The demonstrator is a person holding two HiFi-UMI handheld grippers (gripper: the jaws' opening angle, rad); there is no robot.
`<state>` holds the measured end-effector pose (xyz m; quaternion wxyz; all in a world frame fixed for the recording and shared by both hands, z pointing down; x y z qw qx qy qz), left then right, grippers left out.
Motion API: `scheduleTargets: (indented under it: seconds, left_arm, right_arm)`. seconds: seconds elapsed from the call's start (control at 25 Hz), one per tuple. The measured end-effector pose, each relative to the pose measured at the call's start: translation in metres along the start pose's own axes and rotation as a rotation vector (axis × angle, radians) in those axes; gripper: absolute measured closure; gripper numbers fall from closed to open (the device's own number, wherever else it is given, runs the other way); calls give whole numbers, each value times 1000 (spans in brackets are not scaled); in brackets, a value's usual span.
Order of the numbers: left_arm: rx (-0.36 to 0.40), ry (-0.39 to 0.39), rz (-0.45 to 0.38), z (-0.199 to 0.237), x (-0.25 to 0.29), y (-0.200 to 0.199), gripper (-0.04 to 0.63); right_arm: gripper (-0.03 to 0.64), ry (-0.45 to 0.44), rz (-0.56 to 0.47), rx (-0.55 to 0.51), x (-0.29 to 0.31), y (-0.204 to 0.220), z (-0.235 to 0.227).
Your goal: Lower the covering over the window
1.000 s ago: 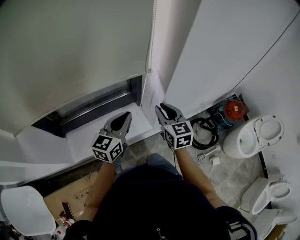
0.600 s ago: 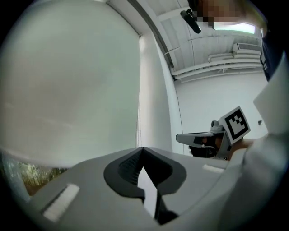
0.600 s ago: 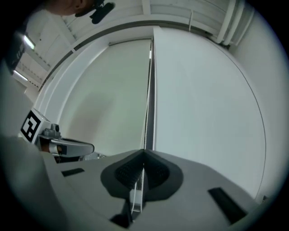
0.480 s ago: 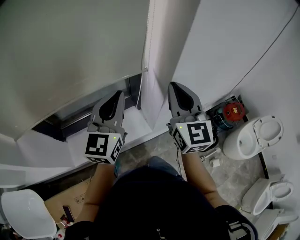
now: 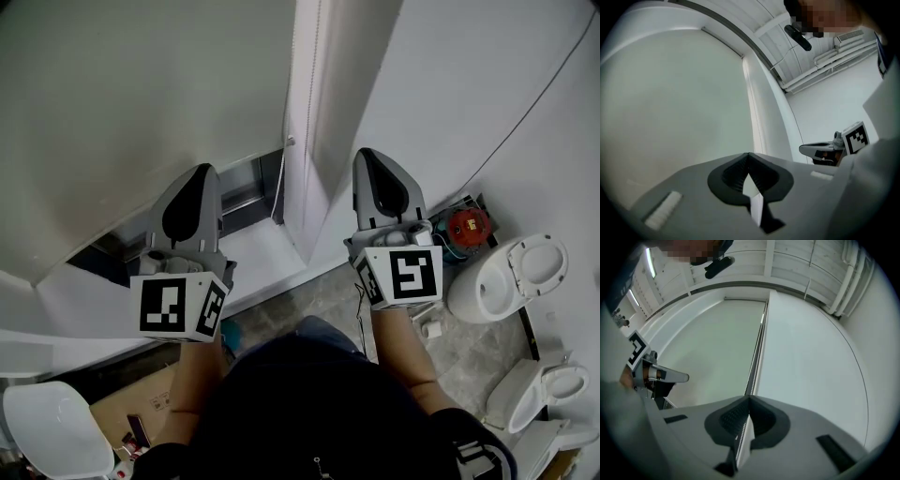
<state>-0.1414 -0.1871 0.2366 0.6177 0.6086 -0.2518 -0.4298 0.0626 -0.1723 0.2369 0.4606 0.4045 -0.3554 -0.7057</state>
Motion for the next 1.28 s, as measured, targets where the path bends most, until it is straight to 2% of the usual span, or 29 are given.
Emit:
scheduleTargets:
  seconds: [0.12,0.28,1.28]
  left_arm:
    - [16,-8,-10,1,-2,-5,584]
    - [-7,3,-8,-1,-1,-2,584]
    - [-2,50,29,-6,11,15,584]
  right_arm:
    - [604,13,-4,-10,-2,-2,-4]
    - [604,-9,12,-28,-2,-2,-4]
    - [604,-46,37,9,6,12,4]
Point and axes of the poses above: the fingertips, and each gripper's own axes: x forward along the fingers, z to its left, y out of its underside, the point moved 2 cm from there along -x, backward along the fingers, and after that the axes turned 12 degrees about -x, right-handed, at the moved point
